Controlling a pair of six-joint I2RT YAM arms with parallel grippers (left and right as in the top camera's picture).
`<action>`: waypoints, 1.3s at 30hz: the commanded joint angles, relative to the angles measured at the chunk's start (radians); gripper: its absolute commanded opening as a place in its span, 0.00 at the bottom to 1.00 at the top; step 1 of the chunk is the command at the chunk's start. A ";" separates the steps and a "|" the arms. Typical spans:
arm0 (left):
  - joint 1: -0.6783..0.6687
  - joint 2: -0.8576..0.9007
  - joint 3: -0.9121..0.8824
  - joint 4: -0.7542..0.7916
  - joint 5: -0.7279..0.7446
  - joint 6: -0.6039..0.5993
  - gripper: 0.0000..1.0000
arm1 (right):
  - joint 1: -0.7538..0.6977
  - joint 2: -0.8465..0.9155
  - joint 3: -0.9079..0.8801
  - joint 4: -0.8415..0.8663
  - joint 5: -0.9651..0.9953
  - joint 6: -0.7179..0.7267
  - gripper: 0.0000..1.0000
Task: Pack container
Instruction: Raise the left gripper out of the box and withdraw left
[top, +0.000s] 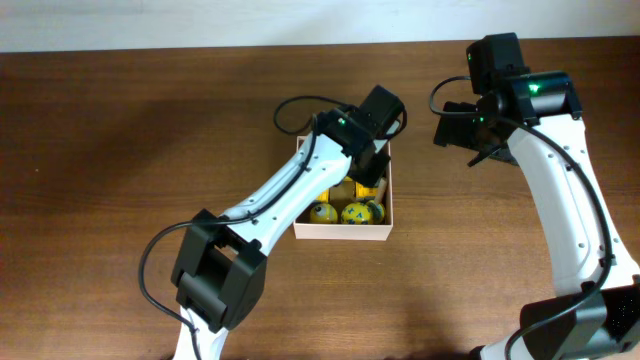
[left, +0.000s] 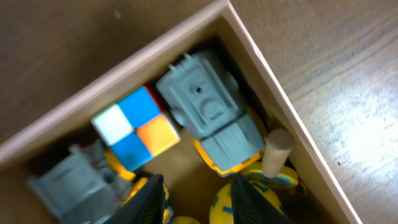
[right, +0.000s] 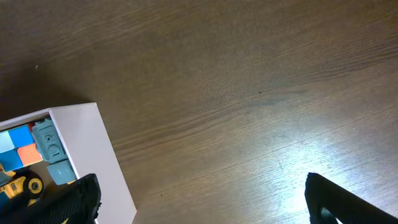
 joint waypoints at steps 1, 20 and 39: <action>0.013 0.003 0.029 -0.015 -0.018 -0.003 0.36 | -0.003 -0.019 0.008 0.000 0.019 0.000 0.99; 0.198 0.003 0.141 -0.159 -0.018 -0.212 0.47 | -0.003 -0.019 0.008 0.000 0.019 0.000 0.99; 0.356 0.003 0.144 -0.329 -0.172 -0.300 0.99 | -0.003 -0.019 0.008 0.000 0.019 0.000 0.99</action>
